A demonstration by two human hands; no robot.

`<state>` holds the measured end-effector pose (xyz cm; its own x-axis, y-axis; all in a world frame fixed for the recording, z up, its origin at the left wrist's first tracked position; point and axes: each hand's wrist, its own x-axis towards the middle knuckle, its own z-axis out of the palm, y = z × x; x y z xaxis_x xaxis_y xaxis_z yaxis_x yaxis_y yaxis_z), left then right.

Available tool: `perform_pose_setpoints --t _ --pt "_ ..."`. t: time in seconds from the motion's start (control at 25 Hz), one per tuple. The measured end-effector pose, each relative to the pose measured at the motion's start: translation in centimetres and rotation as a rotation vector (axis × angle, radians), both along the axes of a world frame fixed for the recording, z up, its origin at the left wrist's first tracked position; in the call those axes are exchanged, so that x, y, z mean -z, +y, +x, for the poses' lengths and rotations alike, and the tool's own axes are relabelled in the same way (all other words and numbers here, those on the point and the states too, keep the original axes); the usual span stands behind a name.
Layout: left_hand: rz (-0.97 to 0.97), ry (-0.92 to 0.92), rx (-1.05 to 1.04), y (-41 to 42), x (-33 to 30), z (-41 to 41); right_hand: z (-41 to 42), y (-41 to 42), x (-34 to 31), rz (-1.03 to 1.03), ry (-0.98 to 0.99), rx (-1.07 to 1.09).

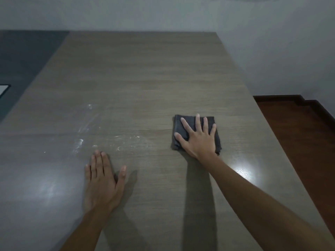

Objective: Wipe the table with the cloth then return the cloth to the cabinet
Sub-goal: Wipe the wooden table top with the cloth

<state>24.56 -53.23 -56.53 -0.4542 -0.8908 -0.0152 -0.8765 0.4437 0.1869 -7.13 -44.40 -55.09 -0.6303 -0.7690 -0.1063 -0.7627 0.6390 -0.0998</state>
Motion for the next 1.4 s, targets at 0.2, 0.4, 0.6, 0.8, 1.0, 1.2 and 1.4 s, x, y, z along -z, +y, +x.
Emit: perform_pose_setpoints --t 0.2,0.4,0.6,0.8,1.0,1.2,1.4 --pt "0.047 0.013 0.005 1.6 -0.7 0.8 9.0 2.3 0.3 -0.061 -0.021 -0.227" --pt "0.062 -0.027 0.026 4.8 -0.8 3.6 13.1 13.8 0.4 -0.118 0.008 -0.364" --pt "0.063 -0.010 0.040 6.6 -0.7 4.8 7.0 13.5 -0.3 -0.017 0.021 -0.159" --pt "0.051 -0.028 0.059 6.4 -0.8 4.9 9.7 7.4 -0.2 -0.004 -0.003 -0.133" --pt "0.053 -0.026 0.081 6.7 -0.7 5.3 20.0 14.6 0.2 -0.109 -0.020 -0.329" --pt "0.071 -0.034 0.109 7.3 -0.7 5.9 18.1 23.8 0.7 -0.104 0.059 -0.302" --pt "0.077 -0.020 0.122 8.5 -0.5 7.5 12.8 24.3 0.7 -0.069 0.078 -0.017"
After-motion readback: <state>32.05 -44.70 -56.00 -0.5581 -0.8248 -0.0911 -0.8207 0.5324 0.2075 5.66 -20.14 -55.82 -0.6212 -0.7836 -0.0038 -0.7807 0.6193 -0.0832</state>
